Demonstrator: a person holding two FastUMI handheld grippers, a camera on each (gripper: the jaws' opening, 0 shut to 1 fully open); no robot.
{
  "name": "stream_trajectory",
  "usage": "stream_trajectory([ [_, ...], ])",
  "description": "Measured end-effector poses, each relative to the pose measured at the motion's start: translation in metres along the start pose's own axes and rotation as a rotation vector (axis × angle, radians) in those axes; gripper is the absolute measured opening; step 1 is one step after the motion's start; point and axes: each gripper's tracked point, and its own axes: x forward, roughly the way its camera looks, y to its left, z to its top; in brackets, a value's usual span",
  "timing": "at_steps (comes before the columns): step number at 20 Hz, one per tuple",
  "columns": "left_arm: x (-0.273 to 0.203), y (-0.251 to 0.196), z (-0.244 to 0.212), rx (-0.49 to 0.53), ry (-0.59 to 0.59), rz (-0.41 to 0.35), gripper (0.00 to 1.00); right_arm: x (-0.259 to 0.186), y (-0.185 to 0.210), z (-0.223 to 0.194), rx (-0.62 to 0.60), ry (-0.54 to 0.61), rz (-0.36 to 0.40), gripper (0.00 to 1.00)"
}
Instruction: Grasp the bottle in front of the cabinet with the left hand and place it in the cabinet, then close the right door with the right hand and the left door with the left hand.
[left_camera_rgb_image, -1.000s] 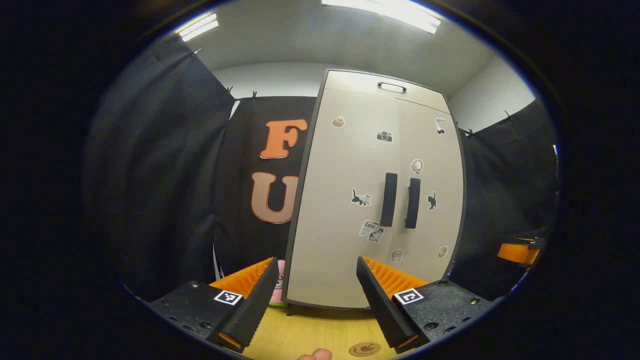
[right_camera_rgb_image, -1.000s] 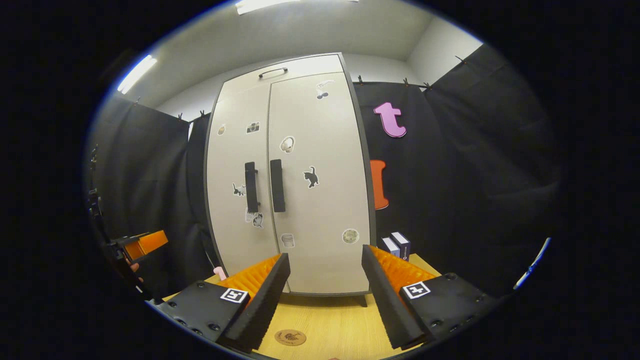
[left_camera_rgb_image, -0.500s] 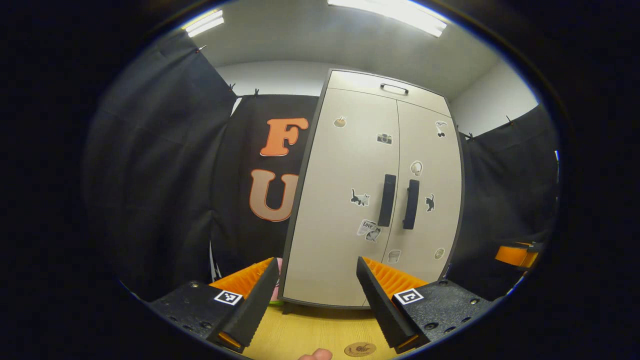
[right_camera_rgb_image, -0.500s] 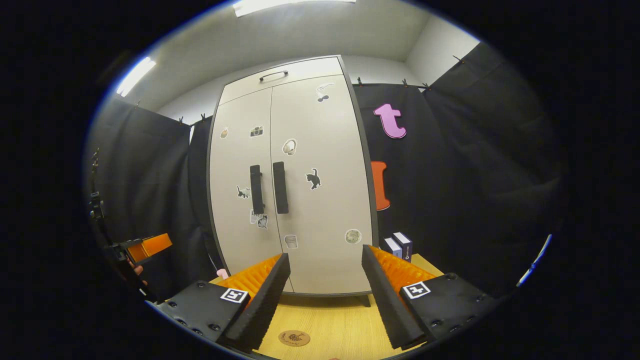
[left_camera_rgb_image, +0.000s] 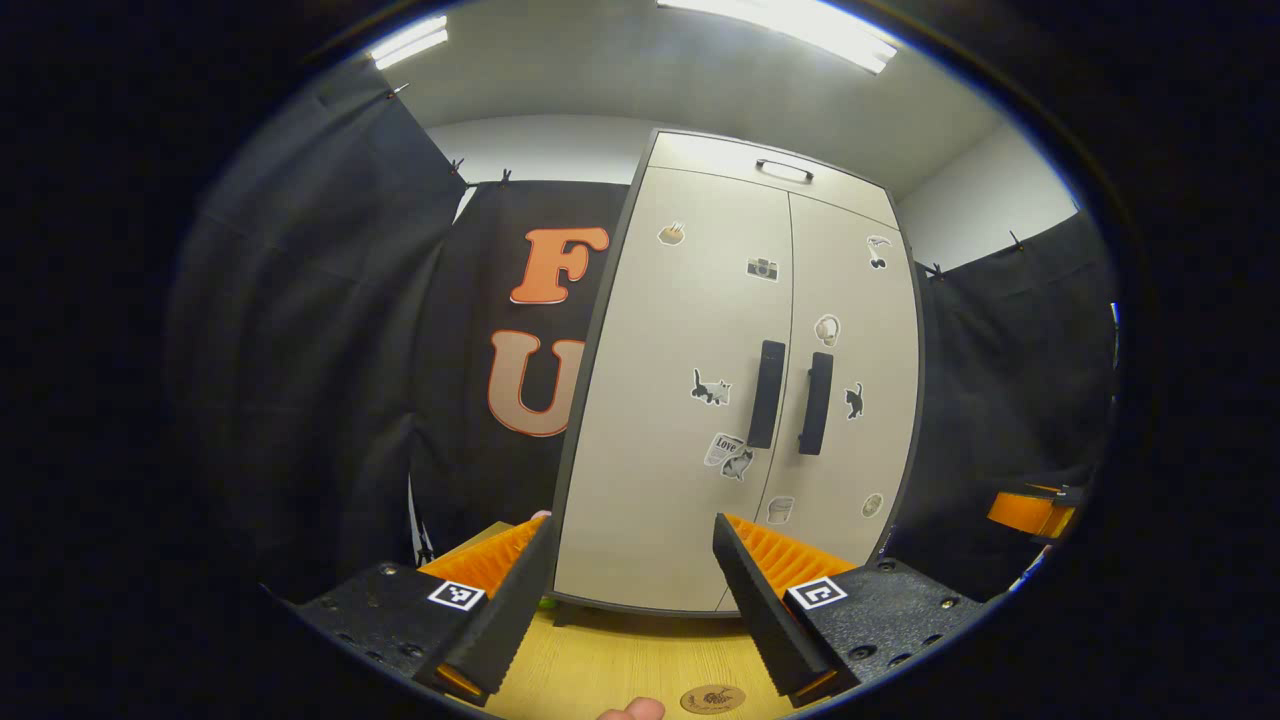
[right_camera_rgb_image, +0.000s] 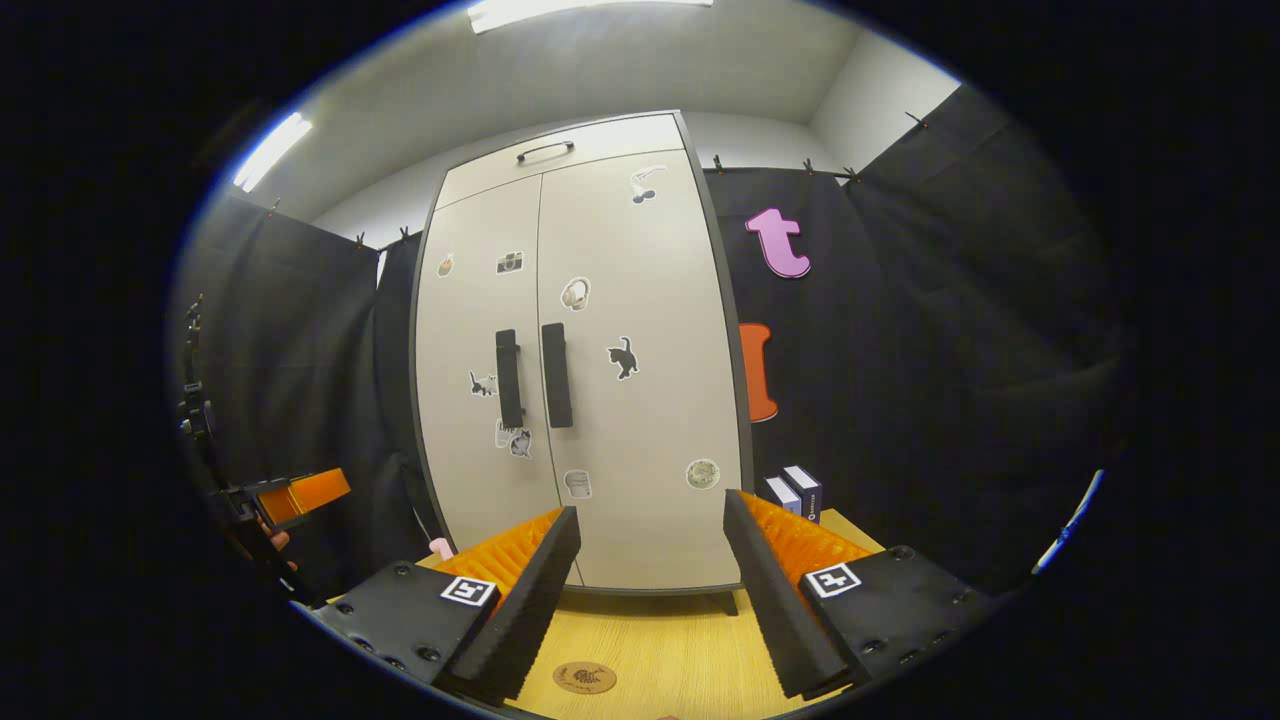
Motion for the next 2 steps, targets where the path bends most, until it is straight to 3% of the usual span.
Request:
stream_trajectory([
  [2,0.0012,0.0008,-0.0017,-0.005,0.006,0.006,0.95,0.0020,0.0000,-0.0016,0.001,0.003,0.002,0.96],
])
